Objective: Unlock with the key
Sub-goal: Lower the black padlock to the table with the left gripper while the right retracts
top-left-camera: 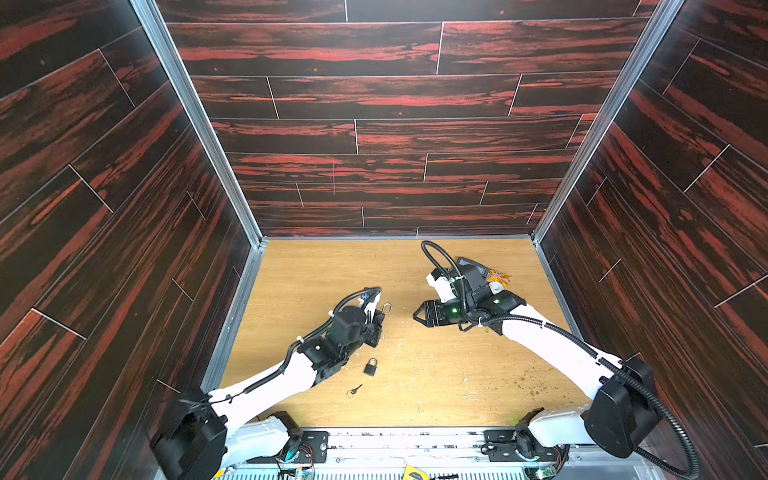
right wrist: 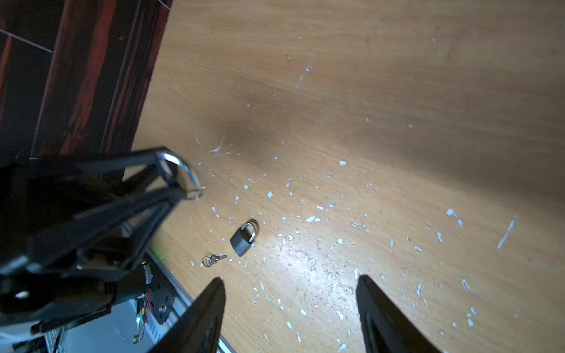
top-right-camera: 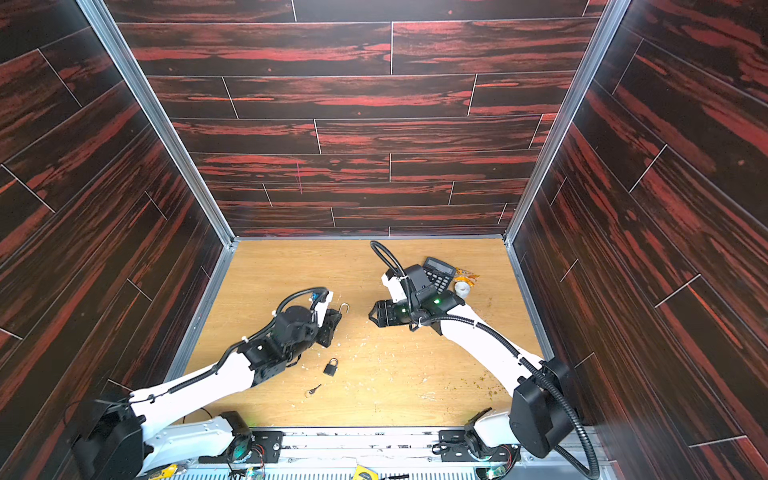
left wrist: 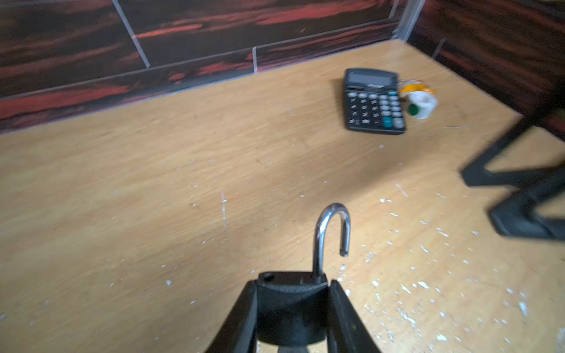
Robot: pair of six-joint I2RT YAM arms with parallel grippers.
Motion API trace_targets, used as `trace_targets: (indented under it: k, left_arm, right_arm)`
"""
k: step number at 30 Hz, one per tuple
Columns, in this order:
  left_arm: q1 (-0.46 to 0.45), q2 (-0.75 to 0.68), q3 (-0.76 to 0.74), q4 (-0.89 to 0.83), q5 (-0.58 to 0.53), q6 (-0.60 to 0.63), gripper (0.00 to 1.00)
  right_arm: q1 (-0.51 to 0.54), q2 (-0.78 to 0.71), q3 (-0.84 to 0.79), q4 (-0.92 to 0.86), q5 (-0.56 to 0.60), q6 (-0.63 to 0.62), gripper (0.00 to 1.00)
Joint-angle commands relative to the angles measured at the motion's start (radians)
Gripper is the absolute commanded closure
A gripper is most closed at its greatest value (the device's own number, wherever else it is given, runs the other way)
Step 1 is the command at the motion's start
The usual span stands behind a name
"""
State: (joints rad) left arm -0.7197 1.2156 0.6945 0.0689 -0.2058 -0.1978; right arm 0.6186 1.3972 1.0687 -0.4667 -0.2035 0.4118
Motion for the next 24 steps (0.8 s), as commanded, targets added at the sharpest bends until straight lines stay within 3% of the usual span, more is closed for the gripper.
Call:
trace_targets:
  k: [1,12,24]
  left_arm:
    - [0.023,0.067,0.083,-0.187,-0.095,-0.109,1.00]
    - [0.176,0.274,0.182,-0.307,-0.003,-0.311,1.00]
    - [0.309,0.405,0.230,-0.392,0.037,-0.417,1.00]
  right_arm:
    - [-0.006,-0.054,-0.065,0.060,0.024,0.053,0.29]
    - [-0.034,-0.078,-0.242,0.185,0.000,0.195,0.30]
    - [-0.034,-0.070,-0.312,0.269,-0.017,0.272,0.30]
